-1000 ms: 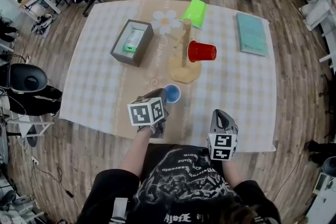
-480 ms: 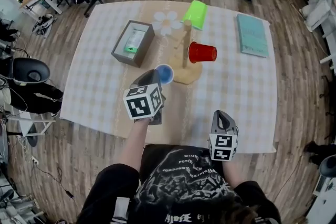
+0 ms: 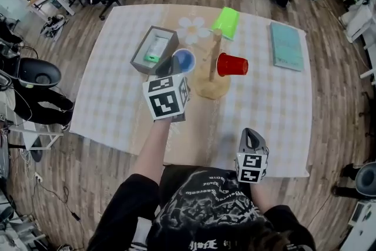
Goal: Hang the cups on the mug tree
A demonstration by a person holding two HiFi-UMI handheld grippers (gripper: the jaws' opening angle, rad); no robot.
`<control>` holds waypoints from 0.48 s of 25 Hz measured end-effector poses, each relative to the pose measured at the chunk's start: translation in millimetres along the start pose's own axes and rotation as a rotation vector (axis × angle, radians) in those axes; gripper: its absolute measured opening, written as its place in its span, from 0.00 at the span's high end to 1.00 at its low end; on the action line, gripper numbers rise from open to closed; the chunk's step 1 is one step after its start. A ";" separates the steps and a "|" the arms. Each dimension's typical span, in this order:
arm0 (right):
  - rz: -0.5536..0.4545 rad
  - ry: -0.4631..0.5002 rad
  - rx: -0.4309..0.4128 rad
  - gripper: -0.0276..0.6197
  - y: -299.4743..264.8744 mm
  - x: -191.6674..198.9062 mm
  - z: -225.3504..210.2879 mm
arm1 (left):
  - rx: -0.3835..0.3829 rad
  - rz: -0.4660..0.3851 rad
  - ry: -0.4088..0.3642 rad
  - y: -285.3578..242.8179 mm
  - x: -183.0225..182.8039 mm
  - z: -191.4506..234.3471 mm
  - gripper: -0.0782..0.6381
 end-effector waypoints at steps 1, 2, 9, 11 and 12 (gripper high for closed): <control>-0.004 0.005 -0.002 0.94 -0.6 -1.5 0.1 | -0.006 -0.016 -0.021 -1.7 -5.1 -3.1 0.84; -0.007 0.008 -0.004 0.94 -1.1 -2.4 0.4 | -0.010 -0.030 -0.041 -3.4 -9.5 -6.0 0.84; -0.004 0.006 0.006 0.94 0.3 -1.7 -0.5 | -0.066 -0.075 -0.156 -12.3 -21.9 -11.5 0.84; -0.006 0.003 0.010 0.94 0.0 -1.5 -1.6 | -0.071 -0.086 -0.178 -13.9 -23.9 -13.2 0.84; -0.005 0.001 0.011 0.94 0.0 -1.5 -1.7 | -0.075 -0.094 -0.195 -14.5 -25.2 -14.4 0.84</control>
Point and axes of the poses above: the fingertips, and each gripper's own axes: y backward along the fingers, z to its left, x out of its underside, the point moved 8 cm from there along y, backward along the fingers, and after that the axes turned 7 degrees about y, right-handed, at the moved point
